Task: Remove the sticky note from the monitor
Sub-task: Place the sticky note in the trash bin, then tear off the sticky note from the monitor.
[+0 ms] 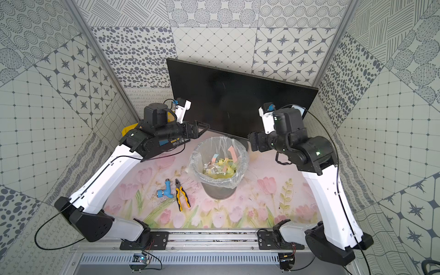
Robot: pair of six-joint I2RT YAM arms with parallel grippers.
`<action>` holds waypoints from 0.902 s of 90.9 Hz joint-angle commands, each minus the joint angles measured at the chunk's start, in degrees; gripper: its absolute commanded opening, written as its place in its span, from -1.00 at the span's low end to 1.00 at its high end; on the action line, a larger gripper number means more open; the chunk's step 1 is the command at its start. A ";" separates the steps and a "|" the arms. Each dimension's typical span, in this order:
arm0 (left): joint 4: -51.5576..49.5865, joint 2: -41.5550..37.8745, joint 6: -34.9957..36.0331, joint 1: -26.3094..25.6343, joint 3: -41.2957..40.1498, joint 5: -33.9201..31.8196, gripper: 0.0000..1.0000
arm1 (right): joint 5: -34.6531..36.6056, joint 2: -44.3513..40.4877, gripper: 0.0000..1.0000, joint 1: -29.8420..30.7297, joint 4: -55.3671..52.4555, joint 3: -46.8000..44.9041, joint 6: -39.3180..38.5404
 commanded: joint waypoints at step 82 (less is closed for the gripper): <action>3.53 25.29 1.67 -7.58 23.05 -0.61 0.98 | -58.69 -7.13 0.63 -55.30 58.30 -38.00 45.29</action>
